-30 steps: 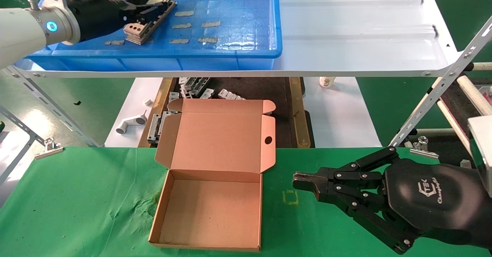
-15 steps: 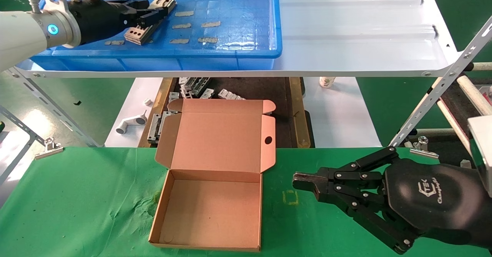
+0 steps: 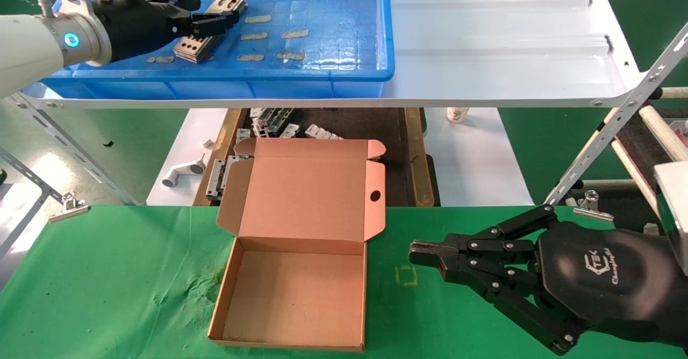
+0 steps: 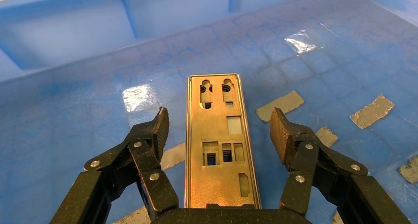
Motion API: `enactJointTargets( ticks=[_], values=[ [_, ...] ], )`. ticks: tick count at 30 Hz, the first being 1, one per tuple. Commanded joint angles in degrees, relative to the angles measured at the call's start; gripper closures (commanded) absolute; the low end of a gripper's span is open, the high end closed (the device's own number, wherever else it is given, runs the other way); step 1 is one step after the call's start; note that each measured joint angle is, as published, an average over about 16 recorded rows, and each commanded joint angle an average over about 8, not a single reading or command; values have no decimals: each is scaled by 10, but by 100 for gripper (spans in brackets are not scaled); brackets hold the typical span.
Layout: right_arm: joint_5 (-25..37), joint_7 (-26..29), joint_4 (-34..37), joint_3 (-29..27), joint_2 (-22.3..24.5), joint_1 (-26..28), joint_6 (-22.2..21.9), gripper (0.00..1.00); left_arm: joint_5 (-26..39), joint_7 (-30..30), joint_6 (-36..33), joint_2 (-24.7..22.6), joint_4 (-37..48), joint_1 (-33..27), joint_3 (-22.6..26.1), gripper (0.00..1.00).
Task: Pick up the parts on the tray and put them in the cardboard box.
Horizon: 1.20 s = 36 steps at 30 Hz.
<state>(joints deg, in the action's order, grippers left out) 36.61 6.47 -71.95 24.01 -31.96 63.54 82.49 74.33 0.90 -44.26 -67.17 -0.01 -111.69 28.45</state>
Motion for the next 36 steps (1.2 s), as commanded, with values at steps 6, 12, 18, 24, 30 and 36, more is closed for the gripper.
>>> enactJointTargets(
  ticks=[6,12,18,24,30,36],
  values=[
    [0,0,0,0,0,0,0,100,0,1,-6,1,-2,-1,0,100],
    [0,0,0,0,0,0,0,100,0,3,-5,1,-1,0,0,100],
    [0,0,0,0,0,0,0,100,1,3,-3,0,0,1,1,100],
    [0,0,0,0,0,0,0,100,1,3,-2,1,1,1,1,100],
    [0,0,0,0,0,0,0,100,0,2,-4,3,0,0,0,100],
    [0,0,0,0,0,0,0,100,-2,2,-6,4,-1,-2,-1,100]
  ],
)
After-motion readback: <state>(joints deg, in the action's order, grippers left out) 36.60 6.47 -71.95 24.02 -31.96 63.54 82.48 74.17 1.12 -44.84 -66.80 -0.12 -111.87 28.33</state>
